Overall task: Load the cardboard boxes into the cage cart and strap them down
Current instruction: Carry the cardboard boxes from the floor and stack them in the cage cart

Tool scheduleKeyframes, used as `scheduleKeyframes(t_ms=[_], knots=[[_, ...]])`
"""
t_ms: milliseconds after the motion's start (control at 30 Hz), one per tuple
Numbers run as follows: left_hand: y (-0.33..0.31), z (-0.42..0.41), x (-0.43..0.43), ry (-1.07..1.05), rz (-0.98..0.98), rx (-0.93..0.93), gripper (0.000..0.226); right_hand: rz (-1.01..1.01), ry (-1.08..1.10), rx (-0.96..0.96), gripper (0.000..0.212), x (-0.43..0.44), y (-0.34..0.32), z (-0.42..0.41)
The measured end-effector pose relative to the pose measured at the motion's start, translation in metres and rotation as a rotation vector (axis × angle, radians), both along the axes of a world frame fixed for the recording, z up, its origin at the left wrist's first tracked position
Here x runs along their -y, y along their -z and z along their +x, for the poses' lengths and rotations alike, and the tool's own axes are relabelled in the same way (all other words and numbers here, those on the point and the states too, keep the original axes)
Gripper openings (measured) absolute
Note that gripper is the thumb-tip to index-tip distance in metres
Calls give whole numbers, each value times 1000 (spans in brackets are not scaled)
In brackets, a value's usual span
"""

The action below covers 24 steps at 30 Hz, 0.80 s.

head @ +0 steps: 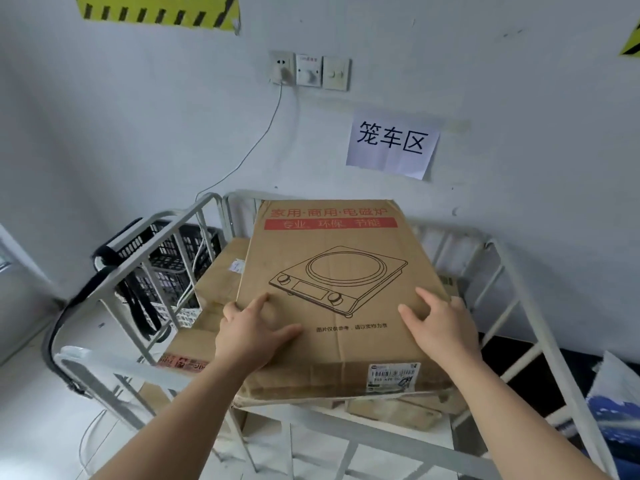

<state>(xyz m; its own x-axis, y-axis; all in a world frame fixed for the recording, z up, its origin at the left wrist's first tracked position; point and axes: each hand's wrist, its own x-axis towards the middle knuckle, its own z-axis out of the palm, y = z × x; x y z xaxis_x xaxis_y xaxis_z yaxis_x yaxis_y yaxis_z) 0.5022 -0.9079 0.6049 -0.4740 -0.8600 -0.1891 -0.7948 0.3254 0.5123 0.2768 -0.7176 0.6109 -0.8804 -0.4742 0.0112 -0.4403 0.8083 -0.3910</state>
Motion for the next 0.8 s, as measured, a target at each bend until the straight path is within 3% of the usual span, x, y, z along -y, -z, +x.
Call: scheduleKeyframes(t_ms=[267,800], knots=[[10,-64,35,108,46,3,97,14,116,19,62,10,15,-37],[79,-278,-4,320,195,118,91,127,309,91,67,-66,87,-199]])
